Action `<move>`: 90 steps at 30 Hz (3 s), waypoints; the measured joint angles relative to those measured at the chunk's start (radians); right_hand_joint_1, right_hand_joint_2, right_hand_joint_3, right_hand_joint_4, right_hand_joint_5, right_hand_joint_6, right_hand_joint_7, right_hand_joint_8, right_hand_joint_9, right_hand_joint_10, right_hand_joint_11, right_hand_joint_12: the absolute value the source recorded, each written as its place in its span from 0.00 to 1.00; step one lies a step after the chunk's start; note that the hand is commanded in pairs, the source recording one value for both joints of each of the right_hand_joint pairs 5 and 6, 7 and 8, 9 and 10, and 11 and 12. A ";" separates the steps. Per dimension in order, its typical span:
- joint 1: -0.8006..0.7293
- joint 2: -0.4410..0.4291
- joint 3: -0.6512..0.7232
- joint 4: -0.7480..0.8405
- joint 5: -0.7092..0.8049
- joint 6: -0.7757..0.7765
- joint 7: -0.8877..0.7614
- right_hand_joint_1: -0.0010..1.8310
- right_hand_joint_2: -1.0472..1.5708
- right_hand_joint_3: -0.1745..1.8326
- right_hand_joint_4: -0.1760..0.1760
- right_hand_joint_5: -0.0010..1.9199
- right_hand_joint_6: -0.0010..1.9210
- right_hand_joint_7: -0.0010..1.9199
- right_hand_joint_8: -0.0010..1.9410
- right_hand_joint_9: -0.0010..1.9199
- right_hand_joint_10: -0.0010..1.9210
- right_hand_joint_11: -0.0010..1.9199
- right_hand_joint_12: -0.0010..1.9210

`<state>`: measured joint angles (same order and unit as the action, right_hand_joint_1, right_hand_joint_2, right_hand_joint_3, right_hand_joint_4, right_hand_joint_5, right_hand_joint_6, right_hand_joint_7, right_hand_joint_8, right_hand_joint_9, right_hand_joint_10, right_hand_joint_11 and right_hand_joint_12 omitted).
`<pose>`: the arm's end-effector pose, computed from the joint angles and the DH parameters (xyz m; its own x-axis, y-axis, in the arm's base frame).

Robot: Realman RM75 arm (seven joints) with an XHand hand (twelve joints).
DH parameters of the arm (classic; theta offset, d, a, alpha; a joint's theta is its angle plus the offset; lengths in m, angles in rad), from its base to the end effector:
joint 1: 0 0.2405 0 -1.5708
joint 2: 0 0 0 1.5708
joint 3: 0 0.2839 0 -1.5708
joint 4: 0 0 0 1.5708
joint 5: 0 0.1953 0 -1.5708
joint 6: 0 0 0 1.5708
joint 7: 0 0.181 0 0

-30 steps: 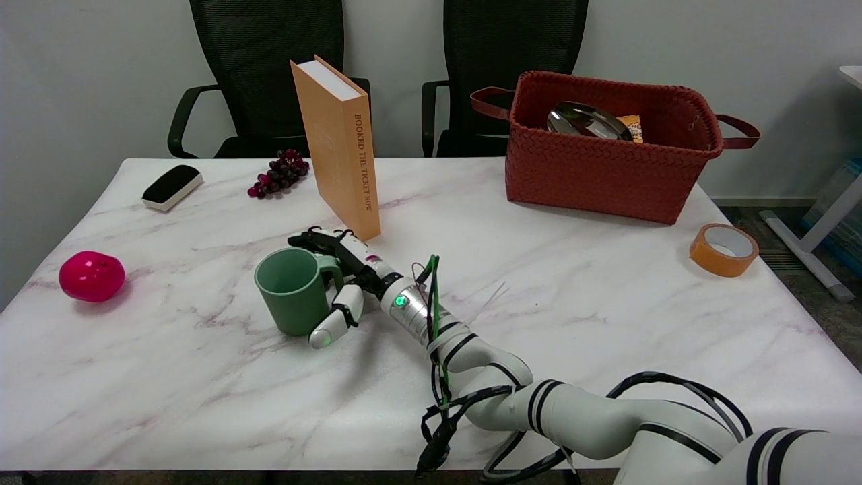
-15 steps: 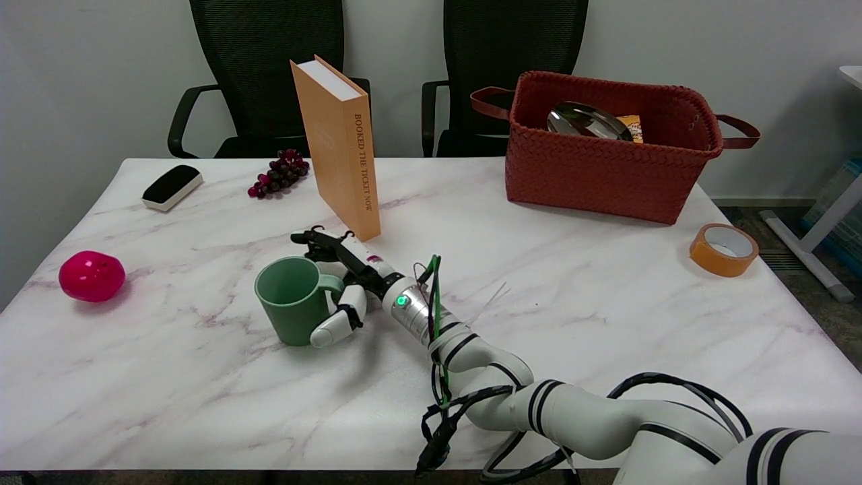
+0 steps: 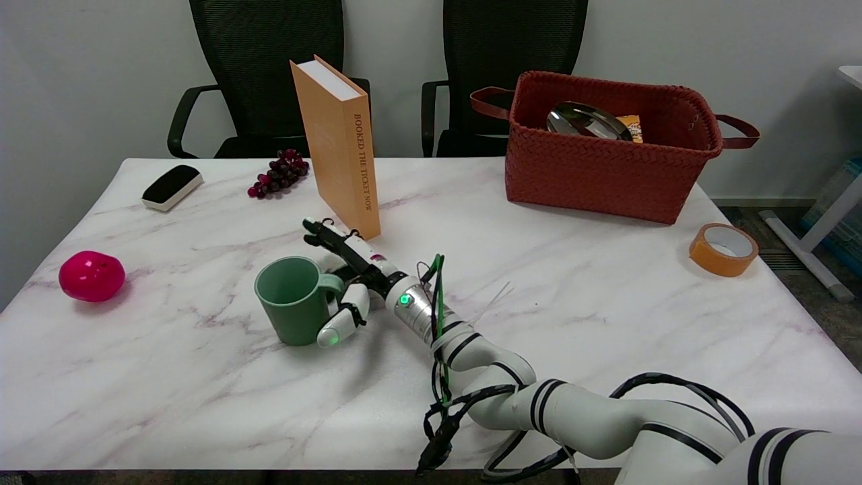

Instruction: Pick up the green mug.

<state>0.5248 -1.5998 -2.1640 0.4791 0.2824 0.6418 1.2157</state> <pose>-0.3505 -0.4612 0.1107 0.3770 -0.3269 0.8666 -0.9255 -0.1686 0.3390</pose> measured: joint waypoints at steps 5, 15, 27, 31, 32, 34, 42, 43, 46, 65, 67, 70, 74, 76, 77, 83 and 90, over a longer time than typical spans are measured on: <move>-0.003 0.005 0.000 0.004 -0.002 0.001 0.001 0.56 0.11 0.36 0.50 0.00 0.00 0.05 0.05 0.00 0.00 0.11 0.11; -0.009 0.020 -0.002 0.015 -0.011 0.017 0.033 0.55 0.11 0.35 0.50 0.00 0.00 0.00 0.00 0.00 0.00 0.00 0.00; -0.009 0.038 -0.006 0.021 -0.079 0.069 0.144 0.53 0.09 0.32 0.50 0.00 0.00 0.00 0.00 0.00 0.00 0.00 0.00; -0.009 0.043 -0.007 0.022 -0.108 0.087 0.173 0.52 0.10 0.30 0.50 0.00 0.00 0.00 0.00 0.00 0.00 0.00 0.00; -0.008 0.044 -0.008 0.023 -0.116 0.091 0.179 0.52 0.10 0.30 0.50 0.00 0.00 0.00 0.00 0.00 0.00 0.00 0.00; -0.007 0.047 -0.009 0.024 -0.132 0.098 0.190 0.52 0.10 0.31 0.50 0.00 0.00 0.00 0.00 0.00 0.00 0.00 0.00; -0.006 0.052 -0.018 0.026 -0.181 0.116 0.230 0.51 0.10 0.30 0.50 0.00 0.00 0.00 0.00 0.00 0.00 0.00 0.00; -0.007 0.053 -0.019 0.027 -0.185 0.117 0.235 0.51 0.10 0.29 0.50 0.00 0.00 0.00 0.00 0.00 0.00 0.00 0.00; -0.011 0.054 -0.020 0.032 -0.195 0.121 0.246 0.52 0.11 0.28 0.50 0.00 0.00 0.00 0.00 0.00 0.00 0.00 0.00; -0.045 0.044 -0.018 0.051 -0.224 0.092 0.267 0.55 0.09 0.36 0.50 0.00 0.00 0.00 0.00 0.00 0.00 0.00 0.00; -0.045 0.040 -0.018 0.047 -0.224 0.086 0.263 0.55 0.09 0.36 0.50 0.00 0.00 0.00 0.00 0.00 0.00 0.00 0.00; -0.045 0.034 -0.018 0.041 -0.226 0.076 0.258 0.56 0.09 0.36 0.50 0.00 0.00 0.00 0.00 0.00 0.00 0.00 0.00; -0.044 0.029 -0.019 0.034 -0.228 0.065 0.252 0.57 0.09 0.37 0.50 0.01 0.01 0.00 0.00 0.00 0.00 0.00 0.00; -0.042 0.026 -0.019 0.031 -0.229 0.059 0.248 0.58 0.09 0.37 0.50 0.01 0.01 0.00 0.00 0.00 0.00 0.00 0.00; -0.041 0.025 -0.019 0.030 -0.230 0.057 0.246 0.58 0.09 0.37 0.50 0.01 0.01 0.00 0.00 0.00 0.00 0.00 0.00; -0.034 0.020 -0.018 0.023 -0.231 0.043 0.235 0.61 0.11 0.37 0.50 0.04 0.04 0.00 0.00 0.00 0.00 0.00 0.00; -0.028 0.017 -0.014 0.018 -0.230 0.033 0.226 0.61 0.14 0.32 0.50 0.09 0.09 0.00 0.00 0.00 0.00 0.10 0.10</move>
<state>0.4968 -1.5830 -2.1781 0.4972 0.0525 0.6744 1.4413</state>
